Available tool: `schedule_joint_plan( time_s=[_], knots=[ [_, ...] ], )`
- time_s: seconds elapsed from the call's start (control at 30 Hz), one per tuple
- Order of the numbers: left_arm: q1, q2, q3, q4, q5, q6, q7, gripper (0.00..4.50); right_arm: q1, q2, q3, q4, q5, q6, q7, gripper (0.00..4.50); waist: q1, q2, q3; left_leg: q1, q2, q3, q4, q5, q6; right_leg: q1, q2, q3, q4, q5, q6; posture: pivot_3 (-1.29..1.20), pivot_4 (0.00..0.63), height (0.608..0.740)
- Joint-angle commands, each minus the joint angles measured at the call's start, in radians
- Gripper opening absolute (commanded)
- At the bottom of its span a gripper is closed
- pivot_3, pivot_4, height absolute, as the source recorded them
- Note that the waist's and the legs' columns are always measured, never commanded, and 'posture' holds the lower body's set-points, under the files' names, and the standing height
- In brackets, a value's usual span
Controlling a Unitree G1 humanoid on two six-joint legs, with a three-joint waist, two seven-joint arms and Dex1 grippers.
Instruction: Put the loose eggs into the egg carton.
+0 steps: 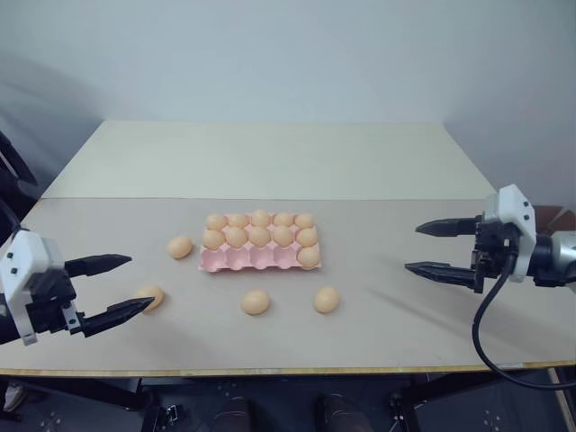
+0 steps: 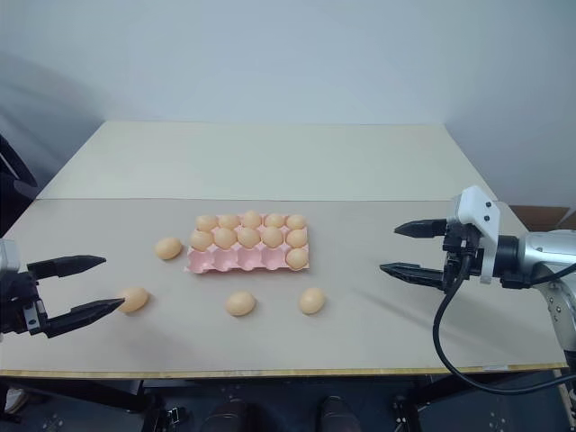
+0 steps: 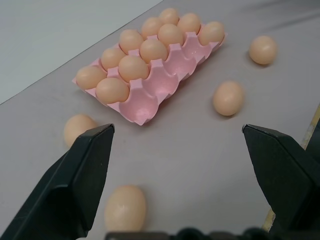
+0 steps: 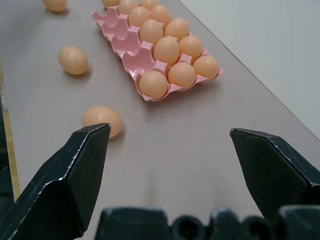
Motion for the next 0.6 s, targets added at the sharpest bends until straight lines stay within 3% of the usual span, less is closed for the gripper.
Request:
schedule_joint_plan(
  time_s=[0.03, 0.6],
  knots=[
    [-0.033, 0.009, 0.024, -0.003, -0.024, 0.018, 0.016, 4.47, 0.001, -0.005, -0.045, -0.022, 0.012, -0.021, 0.004, 4.50, 0.000, 0.000, 0.000, 0.000, 0.000, 0.000, 0.000, 0.000, 0.000, 0.000, 0.000, 0.000, 0.000, 0.000, 0.000, 0.00, 0.150, 0.740],
    [-0.074, 0.051, 0.000, 0.009, -0.046, 0.046, -0.063, 4.47, 0.042, -0.062, -0.047, -0.103, 0.014, 0.007, 0.029, 4.50, 0.001, 0.000, 0.000, 0.000, 0.001, 0.003, -0.001, 0.000, 0.000, -0.002, 0.000, 0.003, 0.000, 0.000, 0.000, 0.00, 0.150, 0.740]
  ],
)
